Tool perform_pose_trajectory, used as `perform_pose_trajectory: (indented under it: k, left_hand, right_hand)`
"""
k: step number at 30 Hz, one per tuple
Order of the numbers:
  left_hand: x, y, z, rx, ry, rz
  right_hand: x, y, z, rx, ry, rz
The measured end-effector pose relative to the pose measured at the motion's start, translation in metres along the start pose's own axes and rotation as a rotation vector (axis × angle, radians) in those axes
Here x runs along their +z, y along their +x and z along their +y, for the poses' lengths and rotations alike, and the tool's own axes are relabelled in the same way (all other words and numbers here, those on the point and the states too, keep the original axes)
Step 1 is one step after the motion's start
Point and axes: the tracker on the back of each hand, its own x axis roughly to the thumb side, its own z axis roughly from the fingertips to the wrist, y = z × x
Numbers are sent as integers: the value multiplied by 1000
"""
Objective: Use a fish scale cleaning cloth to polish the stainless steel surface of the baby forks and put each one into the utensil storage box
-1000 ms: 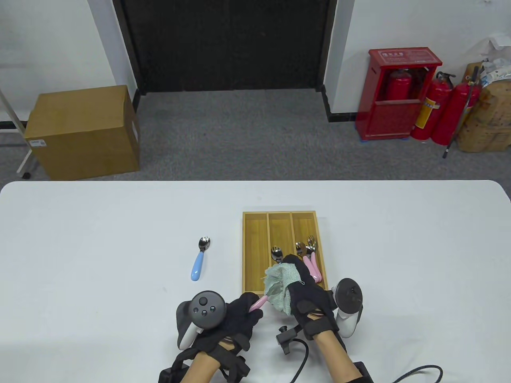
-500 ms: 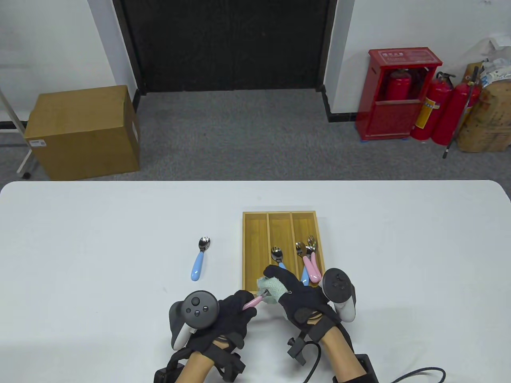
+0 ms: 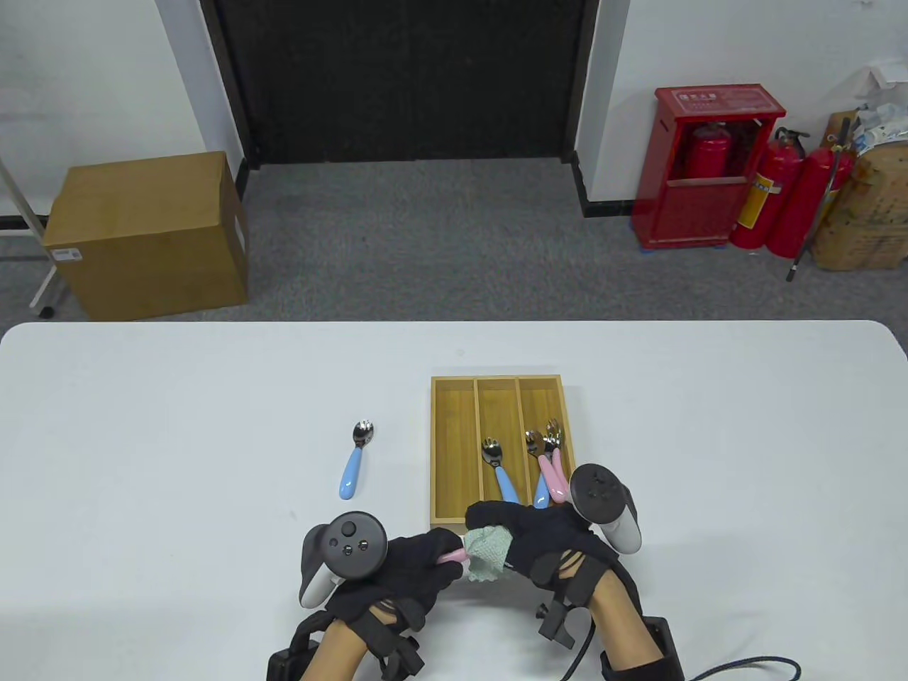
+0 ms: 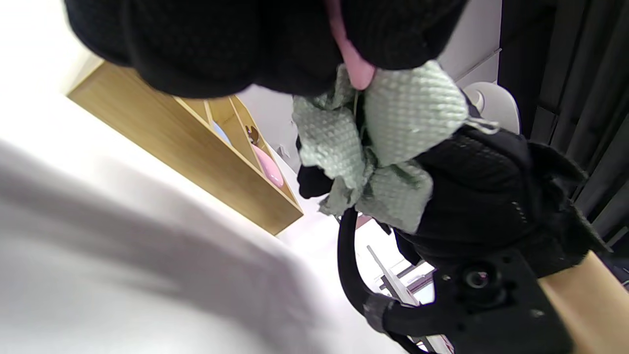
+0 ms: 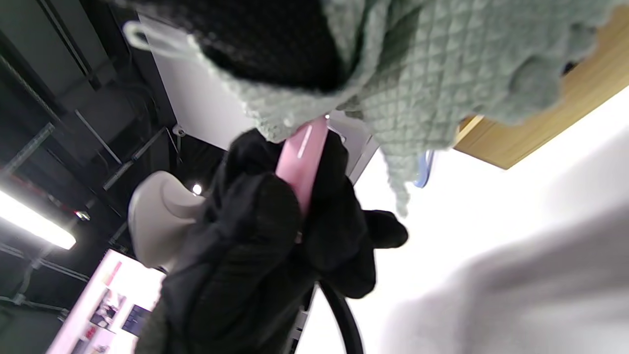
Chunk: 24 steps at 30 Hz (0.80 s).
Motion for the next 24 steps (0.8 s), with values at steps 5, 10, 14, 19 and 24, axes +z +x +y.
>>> perform_pose_trajectory:
  k: [5,10,14,19,24]
  left_hand:
    - [1,-1,5,-19,23,-1]
    - [3,-2,11,-28,41,4]
    - [4,-2,13,-43,64,12]
    - [4,-2,14,-83,91,25]
    - [6,-4,18,-77,114,37]
  right_hand:
    - [-2,11,6,178,-75,-39]
    - [-3,20,10,311,-181,-78]
    - [-3,21,8,345,-266,-82]
    - [-1,25,7,469,-358,-86]
    - [1,27,7,531,-455,-80]
